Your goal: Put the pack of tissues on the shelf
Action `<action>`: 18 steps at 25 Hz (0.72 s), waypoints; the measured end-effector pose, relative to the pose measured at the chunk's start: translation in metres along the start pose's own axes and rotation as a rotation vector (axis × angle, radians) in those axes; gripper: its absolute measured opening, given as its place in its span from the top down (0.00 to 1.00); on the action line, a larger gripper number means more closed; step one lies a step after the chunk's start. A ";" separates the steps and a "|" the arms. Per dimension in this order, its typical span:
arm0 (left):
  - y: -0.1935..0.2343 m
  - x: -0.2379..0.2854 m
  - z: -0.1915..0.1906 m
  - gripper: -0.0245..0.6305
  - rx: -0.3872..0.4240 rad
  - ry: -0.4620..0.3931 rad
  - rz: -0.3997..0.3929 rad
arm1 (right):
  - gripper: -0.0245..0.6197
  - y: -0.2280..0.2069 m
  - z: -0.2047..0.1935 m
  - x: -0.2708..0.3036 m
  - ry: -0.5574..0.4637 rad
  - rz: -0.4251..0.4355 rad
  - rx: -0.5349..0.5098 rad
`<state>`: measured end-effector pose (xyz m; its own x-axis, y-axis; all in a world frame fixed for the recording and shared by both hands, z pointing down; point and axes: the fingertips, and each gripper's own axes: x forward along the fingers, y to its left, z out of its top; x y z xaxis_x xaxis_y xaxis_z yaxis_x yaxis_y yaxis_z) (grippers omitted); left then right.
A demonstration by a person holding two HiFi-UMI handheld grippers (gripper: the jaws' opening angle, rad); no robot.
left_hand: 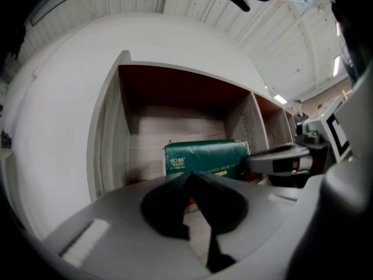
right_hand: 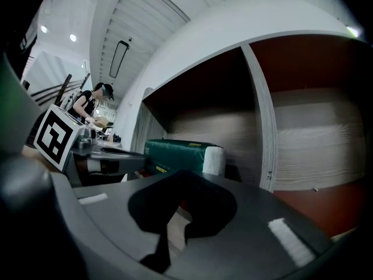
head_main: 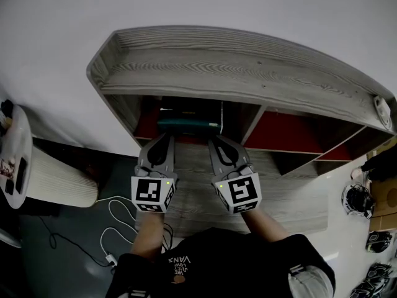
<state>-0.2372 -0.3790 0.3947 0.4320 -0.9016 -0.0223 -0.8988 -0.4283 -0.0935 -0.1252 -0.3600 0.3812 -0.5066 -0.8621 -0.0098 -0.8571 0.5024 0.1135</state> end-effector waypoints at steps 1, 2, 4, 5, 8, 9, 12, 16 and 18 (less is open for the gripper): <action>-0.001 -0.001 -0.001 0.87 -0.005 -0.001 -0.002 | 0.96 0.000 0.001 -0.001 -0.004 -0.001 0.005; -0.002 -0.003 -0.001 0.87 -0.011 -0.004 -0.003 | 0.96 -0.001 0.002 -0.003 -0.009 -0.003 0.009; -0.004 -0.007 -0.002 0.87 -0.021 -0.011 -0.002 | 0.96 -0.001 0.004 -0.006 -0.019 -0.004 0.011; -0.004 -0.009 -0.003 0.87 -0.026 -0.011 -0.001 | 0.96 -0.001 0.004 -0.008 -0.021 -0.004 0.014; -0.007 -0.016 -0.008 0.87 -0.038 -0.001 0.003 | 0.96 0.000 0.003 -0.015 -0.017 -0.002 0.027; -0.008 -0.018 -0.008 0.87 -0.040 0.001 0.004 | 0.96 0.001 0.002 -0.017 -0.016 0.000 0.031; -0.012 -0.025 -0.007 0.87 -0.044 -0.007 0.007 | 0.96 0.003 0.002 -0.025 -0.018 0.011 0.030; -0.022 -0.037 -0.004 0.87 -0.046 -0.013 0.017 | 0.96 0.007 0.001 -0.038 -0.024 0.022 0.035; -0.027 -0.042 -0.004 0.87 -0.044 -0.010 0.023 | 0.96 0.008 0.000 -0.045 -0.021 0.025 0.038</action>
<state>-0.2310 -0.3296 0.4018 0.4118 -0.9106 -0.0343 -0.9108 -0.4100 -0.0488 -0.1089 -0.3169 0.3827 -0.5297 -0.8477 -0.0279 -0.8467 0.5265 0.0761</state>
